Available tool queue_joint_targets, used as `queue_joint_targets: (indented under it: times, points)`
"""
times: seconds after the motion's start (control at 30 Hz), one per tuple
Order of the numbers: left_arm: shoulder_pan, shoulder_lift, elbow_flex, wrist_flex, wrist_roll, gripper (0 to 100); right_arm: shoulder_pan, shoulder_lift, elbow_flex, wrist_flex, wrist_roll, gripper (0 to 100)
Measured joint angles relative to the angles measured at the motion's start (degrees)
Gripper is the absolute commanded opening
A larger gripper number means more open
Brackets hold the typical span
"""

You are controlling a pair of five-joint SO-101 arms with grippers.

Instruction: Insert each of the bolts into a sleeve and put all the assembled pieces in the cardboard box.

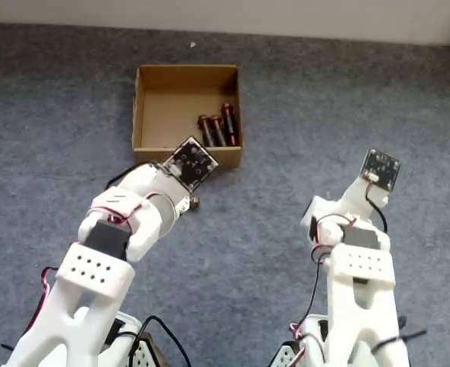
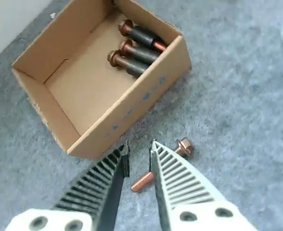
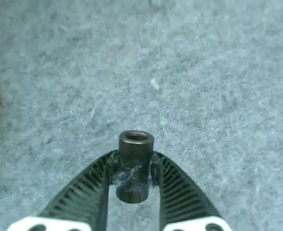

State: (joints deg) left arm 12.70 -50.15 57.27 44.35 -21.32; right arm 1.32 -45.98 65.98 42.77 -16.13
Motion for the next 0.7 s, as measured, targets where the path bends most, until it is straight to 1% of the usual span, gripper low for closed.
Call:
queue_joint_targets:
  times: [0.27,0.37,0.43,0.53,0.63,0.7]
  points:
    - [-0.09,-5.45,0.70,0.18,16.62,7,-6.51,-20.84,8.62,0.53,0.00,0.5]
    - [0.00,-7.12,1.05,0.18,19.96,0,-8.00,-26.20,10.81,0.53,0.00,0.5]
    - [-0.09,-8.70,2.02,-0.18,21.36,1,-9.49,-29.54,12.13,0.53,0.00,0.5]
    - [-0.09,-12.48,5.98,-4.31,23.03,1,-11.69,-33.58,13.63,0.53,0.00,0.5]
    - [0.00,-17.23,12.13,-10.46,26.73,1,-14.33,-37.36,14.95,0.53,0.00,0.5]
    - [-0.09,-21.10,16.70,-14.15,29.54,1,-16.70,-39.65,16.18,0.53,1.85,0.5]
